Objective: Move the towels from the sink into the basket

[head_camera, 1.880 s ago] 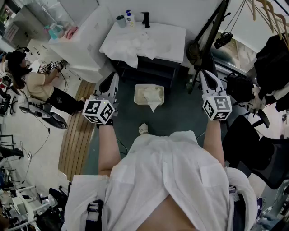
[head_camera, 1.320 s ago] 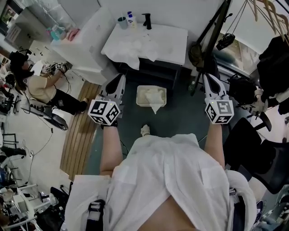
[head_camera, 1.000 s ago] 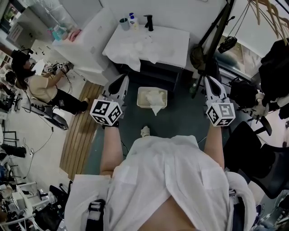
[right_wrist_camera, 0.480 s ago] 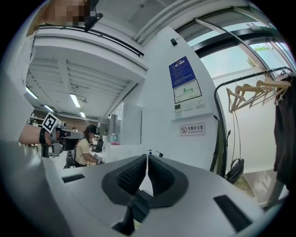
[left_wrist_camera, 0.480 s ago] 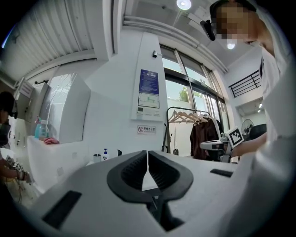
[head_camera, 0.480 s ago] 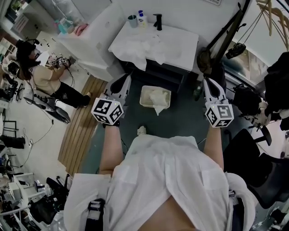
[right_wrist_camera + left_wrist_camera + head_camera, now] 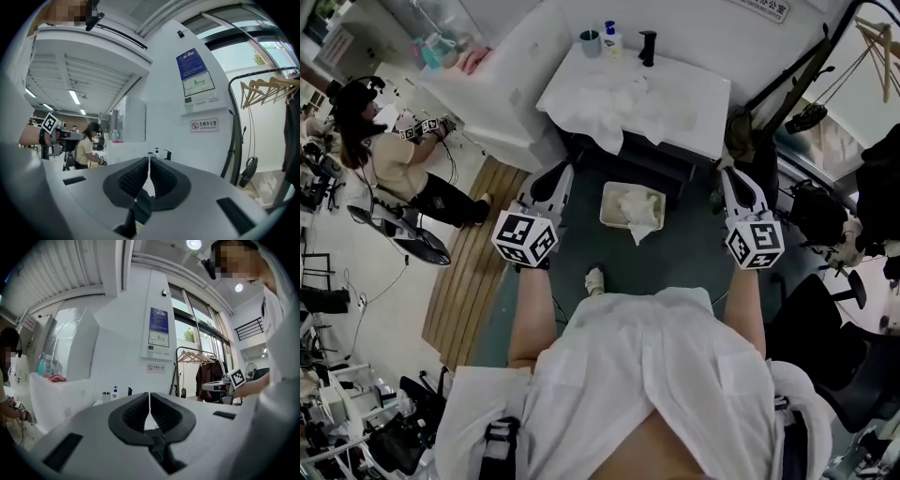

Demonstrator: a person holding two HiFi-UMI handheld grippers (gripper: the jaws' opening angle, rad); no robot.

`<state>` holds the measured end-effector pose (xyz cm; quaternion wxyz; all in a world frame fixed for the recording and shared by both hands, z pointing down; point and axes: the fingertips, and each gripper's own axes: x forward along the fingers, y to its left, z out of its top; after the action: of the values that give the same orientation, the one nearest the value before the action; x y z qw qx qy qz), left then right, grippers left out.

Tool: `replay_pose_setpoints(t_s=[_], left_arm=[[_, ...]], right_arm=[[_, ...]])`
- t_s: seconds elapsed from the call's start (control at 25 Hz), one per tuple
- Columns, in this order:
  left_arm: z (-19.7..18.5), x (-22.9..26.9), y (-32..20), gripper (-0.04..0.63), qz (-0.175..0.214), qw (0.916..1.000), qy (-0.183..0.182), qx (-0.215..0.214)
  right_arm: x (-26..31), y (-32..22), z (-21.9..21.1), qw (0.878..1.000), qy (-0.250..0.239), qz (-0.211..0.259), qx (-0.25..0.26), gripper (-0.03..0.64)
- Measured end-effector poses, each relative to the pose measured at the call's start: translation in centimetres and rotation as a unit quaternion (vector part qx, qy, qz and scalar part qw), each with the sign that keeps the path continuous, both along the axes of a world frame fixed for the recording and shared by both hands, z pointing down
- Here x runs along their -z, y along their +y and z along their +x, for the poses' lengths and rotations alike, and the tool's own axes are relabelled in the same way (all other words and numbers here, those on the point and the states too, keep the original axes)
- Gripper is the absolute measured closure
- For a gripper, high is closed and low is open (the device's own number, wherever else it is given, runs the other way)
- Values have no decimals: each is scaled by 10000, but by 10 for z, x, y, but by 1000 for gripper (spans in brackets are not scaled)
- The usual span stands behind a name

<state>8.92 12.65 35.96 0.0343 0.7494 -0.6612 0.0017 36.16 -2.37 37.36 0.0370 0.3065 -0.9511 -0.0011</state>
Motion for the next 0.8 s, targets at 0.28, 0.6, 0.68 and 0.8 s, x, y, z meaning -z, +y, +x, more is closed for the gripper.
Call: replay_pose_setpoints(t_s=[0.28, 0.6, 0.68, 0.8], left_arm=[[-90, -9, 2, 578, -38, 9999, 128, 39], [-158, -15, -1, 578, -25, 9996, 218, -161], [-168, -16, -4, 578, -37, 9994, 223, -261], [-182, -18, -11, 578, -30, 9990, 275, -343]], right_arm=[[-2, -7, -85, 9999, -25, -127, -22, 584], [-8, -4, -158, 9997, -24, -208, -144, 584], [-8, -3, -171, 9996, -17, -215, -157, 584], [-10, -3, -185, 9995, 20, -245, -199, 584]])
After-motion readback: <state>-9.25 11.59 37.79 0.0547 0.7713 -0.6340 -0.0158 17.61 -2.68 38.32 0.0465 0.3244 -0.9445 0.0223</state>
